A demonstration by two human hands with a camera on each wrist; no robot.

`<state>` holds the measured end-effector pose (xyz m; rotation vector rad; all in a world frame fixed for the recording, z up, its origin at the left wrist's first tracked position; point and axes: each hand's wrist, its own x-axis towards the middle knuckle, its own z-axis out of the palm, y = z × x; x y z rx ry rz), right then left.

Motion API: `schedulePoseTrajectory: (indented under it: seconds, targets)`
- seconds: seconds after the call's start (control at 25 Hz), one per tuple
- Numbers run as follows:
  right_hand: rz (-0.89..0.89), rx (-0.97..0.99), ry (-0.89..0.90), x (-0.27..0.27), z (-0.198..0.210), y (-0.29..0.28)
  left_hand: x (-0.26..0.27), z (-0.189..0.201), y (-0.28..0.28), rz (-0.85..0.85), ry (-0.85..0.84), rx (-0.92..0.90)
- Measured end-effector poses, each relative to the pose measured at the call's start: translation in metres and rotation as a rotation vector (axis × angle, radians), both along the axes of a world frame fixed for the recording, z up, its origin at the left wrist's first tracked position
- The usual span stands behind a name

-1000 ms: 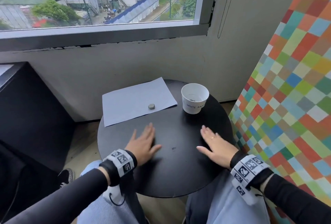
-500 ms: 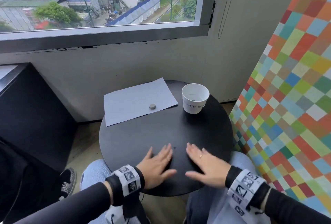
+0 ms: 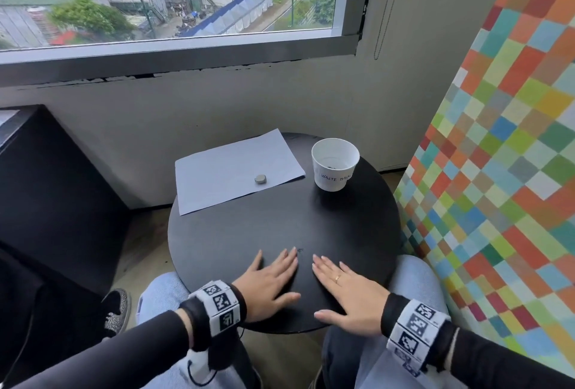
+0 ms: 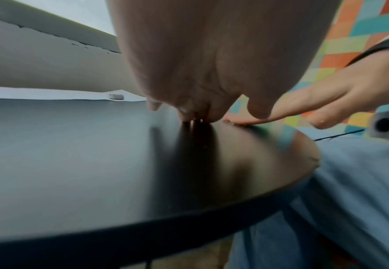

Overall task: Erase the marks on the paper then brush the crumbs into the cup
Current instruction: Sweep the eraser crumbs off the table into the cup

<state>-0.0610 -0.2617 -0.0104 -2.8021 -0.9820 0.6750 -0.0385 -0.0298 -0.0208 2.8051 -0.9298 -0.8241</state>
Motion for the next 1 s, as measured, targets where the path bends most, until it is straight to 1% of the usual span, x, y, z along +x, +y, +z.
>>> schedulePoseTrajectory:
  seconds: [0.08, 0.16, 0.24, 0.28, 0.32, 0.4, 0.56, 0.64, 0.68, 0.76, 0.84, 0.88, 0.92, 1.0]
  targets:
    - [-0.054, 0.044, -0.008, 0.019, 0.003, -0.007, 0.001, 0.004, 0.005, 0.028, -0.005, -0.023]
    - [-0.204, 0.051, -0.010, 0.056, 0.002, -0.022, 0.018, 0.007, 0.016, 0.177, -0.060, -0.019]
    - [-0.332, -0.039, 0.021, 0.091, 0.002, -0.034, 0.035, 0.014, 0.026, 0.296, -0.076, 0.047]
    - [-0.354, -0.090, 0.035, 0.101, 0.000, -0.036, 0.039, 0.017, 0.028, 0.328, -0.086, 0.074]
    - [-0.340, -0.120, 0.035, 0.106, -0.002, -0.033, 0.042, 0.018, 0.031, 0.348, -0.106, 0.081]
    - [-0.244, -0.107, 0.001, 0.101, -0.006, -0.019, 0.047, 0.018, 0.033, 0.373, -0.116, 0.101]
    - [0.030, -0.009, -0.058, 0.044, -0.008, 0.013, 0.047, 0.011, 0.034, 0.367, -0.074, 0.186]
    - [0.102, -0.015, -0.004, 0.030, -0.001, 0.015, 0.044, 0.009, 0.035, 0.339, -0.072, 0.210]
    - [0.102, -0.003, 0.012, 0.034, 0.002, 0.012, 0.044, 0.008, 0.036, 0.329, -0.076, 0.217]
    - [0.007, 0.024, 0.006, 0.059, 0.006, -0.001, 0.043, 0.007, 0.036, 0.315, -0.080, 0.225]
    - [-0.135, -0.036, -0.004, 0.085, 0.006, -0.013, 0.043, 0.007, 0.036, 0.315, -0.076, 0.231]
    - [-0.164, -0.075, -0.011, 0.090, 0.003, -0.014, 0.043, 0.007, 0.037, 0.313, -0.079, 0.237]
    - [-0.151, -0.091, -0.024, 0.088, -0.001, -0.012, 0.043, 0.007, 0.037, 0.310, -0.082, 0.239]
    - [-0.035, -0.060, -0.062, 0.068, -0.007, 0.001, 0.042, 0.007, 0.038, 0.306, -0.081, 0.236]
